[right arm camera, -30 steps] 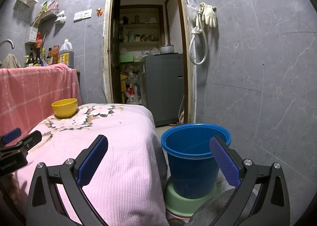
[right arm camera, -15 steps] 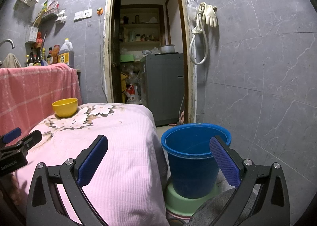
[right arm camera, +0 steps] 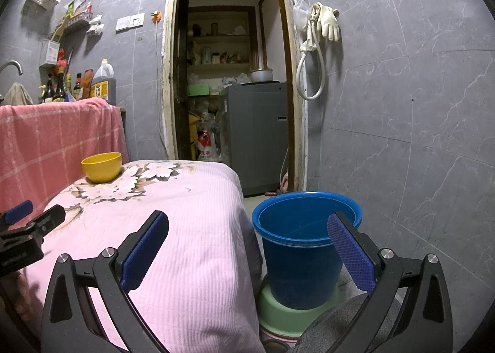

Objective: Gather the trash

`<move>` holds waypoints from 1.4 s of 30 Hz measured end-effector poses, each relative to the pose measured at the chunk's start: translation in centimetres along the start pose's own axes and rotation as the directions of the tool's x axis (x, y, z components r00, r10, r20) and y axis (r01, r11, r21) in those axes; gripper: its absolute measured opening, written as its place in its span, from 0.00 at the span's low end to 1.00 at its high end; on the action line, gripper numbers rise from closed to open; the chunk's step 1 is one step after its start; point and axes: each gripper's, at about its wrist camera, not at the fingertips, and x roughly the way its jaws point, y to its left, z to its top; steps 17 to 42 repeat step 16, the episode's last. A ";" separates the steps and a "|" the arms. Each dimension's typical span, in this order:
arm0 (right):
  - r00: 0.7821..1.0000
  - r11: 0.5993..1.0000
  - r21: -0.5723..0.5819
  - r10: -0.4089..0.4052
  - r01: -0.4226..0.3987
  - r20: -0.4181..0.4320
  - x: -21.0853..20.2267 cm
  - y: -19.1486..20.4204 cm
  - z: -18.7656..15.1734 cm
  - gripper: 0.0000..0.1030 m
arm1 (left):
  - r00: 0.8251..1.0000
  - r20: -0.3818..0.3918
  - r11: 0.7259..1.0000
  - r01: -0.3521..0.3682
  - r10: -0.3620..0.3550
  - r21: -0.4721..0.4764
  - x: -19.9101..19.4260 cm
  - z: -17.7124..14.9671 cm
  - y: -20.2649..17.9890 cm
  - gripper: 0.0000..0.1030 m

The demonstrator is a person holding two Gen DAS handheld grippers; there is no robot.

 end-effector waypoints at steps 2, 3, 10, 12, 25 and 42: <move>1.000 1.000 0.000 0.001 -0.001 -0.001 0.0 0.0 0.0 1.00 | 1.000 0.000 1.000 -0.017 0.017 0.000 0.1 -0.1 0.0 0.98; 1.000 1.000 0.000 0.001 -0.001 -0.001 0.0 0.1 0.0 1.00 | 1.000 -0.001 1.000 -0.021 0.021 -0.003 0.1 -0.1 0.0 0.98; 1.000 1.000 0.000 0.000 0.000 -0.002 0.0 0.2 0.0 1.00 | 0.999 0.008 0.999 -0.037 0.037 -0.004 0.2 -0.3 0.2 0.98; 1.000 1.000 -0.003 0.002 -0.002 -0.003 -0.1 0.3 0.0 1.00 | 0.999 0.006 0.999 -0.036 0.036 -0.006 0.2 -0.3 0.3 0.98; 1.000 1.000 -0.006 0.007 -0.007 -0.003 -0.3 0.6 -0.1 1.00 | 0.999 0.007 0.999 -0.038 0.038 -0.012 0.1 -0.2 0.4 0.98; 1.000 1.000 -0.006 0.007 -0.007 -0.003 -0.3 0.6 -0.1 1.00 | 0.999 0.007 0.999 -0.038 0.038 -0.012 0.1 -0.2 0.4 0.98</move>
